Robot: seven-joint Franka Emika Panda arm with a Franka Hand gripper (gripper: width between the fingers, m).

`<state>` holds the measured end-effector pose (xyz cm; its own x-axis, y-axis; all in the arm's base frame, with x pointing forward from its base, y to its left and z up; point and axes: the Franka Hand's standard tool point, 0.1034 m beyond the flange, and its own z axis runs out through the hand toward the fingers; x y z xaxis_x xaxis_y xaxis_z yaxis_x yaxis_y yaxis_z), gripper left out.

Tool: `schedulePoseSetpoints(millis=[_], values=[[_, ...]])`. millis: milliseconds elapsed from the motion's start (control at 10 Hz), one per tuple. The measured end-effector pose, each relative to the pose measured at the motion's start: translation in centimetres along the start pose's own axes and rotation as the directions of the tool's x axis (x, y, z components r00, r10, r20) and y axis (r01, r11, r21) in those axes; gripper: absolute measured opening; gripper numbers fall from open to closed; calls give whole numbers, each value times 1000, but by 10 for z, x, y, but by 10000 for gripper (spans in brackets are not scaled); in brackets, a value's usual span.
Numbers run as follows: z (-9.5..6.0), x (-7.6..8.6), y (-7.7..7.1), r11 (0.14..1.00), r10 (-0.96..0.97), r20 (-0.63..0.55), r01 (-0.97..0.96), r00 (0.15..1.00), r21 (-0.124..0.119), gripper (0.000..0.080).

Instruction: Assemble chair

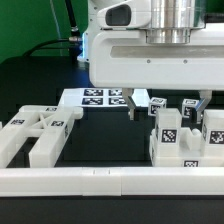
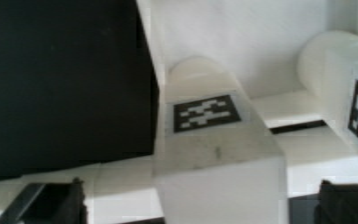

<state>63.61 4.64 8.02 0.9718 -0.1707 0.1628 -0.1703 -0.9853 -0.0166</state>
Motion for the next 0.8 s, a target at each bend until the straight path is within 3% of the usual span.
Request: schedulePoseSetpoints(millis=[100, 300, 400, 600, 800], values=[[0, 0, 0, 1000, -14, -1, 14, 1000, -2, 649], [0, 0, 0, 1000, -13, -1, 13, 1000, -2, 377], [0, 0, 0, 1000, -13, -1, 13, 1000, -2, 288], [0, 0, 0, 1000, 20, -2, -20, 1000, -2, 288], [0, 0, 1, 980, 201, -1, -201, 980, 2, 288]])
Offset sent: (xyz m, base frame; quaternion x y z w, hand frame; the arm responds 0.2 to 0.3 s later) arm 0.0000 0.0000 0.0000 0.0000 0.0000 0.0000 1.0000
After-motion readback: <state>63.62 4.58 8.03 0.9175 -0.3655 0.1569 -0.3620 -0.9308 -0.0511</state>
